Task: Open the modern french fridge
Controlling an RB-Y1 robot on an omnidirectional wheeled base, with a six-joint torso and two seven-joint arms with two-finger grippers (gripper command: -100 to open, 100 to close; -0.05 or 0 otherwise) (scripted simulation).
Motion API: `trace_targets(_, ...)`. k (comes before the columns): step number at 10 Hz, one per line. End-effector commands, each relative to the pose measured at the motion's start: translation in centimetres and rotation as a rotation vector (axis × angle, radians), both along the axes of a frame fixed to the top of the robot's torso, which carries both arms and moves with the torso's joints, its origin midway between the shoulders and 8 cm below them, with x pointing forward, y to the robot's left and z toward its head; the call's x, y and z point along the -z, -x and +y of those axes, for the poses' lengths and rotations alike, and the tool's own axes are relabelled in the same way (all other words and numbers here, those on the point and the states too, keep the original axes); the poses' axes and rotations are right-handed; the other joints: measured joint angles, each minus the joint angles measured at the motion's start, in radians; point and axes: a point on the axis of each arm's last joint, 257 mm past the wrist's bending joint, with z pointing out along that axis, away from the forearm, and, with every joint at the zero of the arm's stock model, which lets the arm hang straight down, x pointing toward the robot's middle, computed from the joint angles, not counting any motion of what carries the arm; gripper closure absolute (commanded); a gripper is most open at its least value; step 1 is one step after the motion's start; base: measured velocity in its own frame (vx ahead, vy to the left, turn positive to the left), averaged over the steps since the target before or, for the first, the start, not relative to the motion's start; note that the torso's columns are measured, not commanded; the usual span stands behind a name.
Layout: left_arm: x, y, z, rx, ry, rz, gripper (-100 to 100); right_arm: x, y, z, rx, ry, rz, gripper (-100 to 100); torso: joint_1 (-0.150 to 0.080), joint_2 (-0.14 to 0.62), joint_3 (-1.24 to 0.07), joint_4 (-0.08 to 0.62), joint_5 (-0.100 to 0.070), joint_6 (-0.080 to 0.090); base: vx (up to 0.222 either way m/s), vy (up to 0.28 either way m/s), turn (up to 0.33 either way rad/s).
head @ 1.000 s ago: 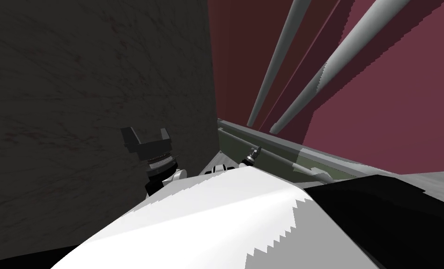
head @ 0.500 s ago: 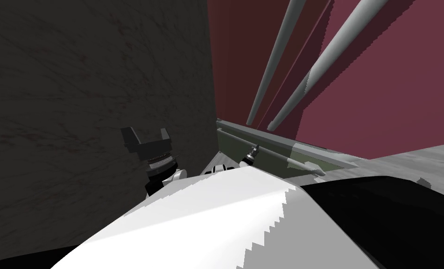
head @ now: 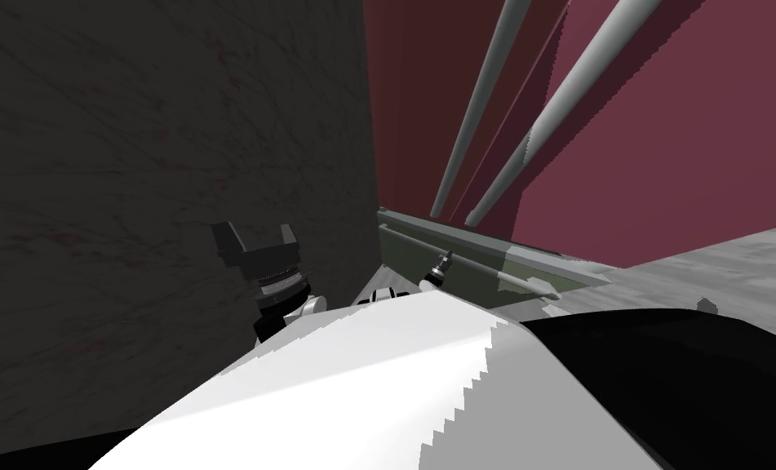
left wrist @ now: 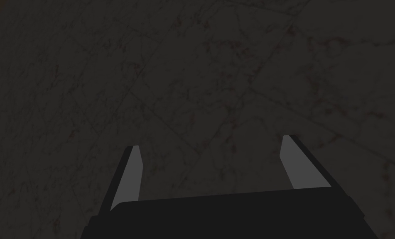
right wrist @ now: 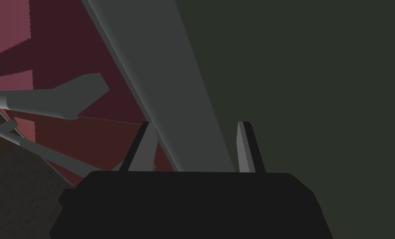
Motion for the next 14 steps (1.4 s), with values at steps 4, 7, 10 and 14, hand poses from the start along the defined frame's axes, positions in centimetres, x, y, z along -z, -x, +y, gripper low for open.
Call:
trace_targets(4, 0.0, 0.0, 0.0, 0.000, 0.000, 0.000, 0, -0.2, -2.1, -1.1, -0.025, -0.004, 0.005, 100, -0.003, 0.001, 0.000, 0.001, 0.000, 0.000, -0.038, 0.051, -0.039)
trace_targets(7, 0.0, 0.0, 0.0, 0.000, 0.000, 0.000, 0, -0.6, -3.7, -1.5, -0.032, -0.008, 0.022, 100, 0.004, 0.007, 0.003, 0.003, 0.004, 0.001, -0.135, 0.097, -0.053)
trace_targets(10, 0.0, 0.0, 0.0, 0.000, 0.000, 0.000, 0, -0.7, -4.6, -0.8, -0.052, -0.012, 0.024, 100, -0.004, 0.007, 0.002, 0.005, 0.006, 0.008, -0.045, 0.025, -0.073)
trace_targets(14, 0.0, 0.0, 0.0, 0.000, 0.000, 0.000, 0, -0.8, -4.7, -0.7, -0.054, -0.012, 0.023, 100, -0.005, 0.013, 0.006, 0.006, 0.006, 0.013, -0.025, 0.018, -0.054)
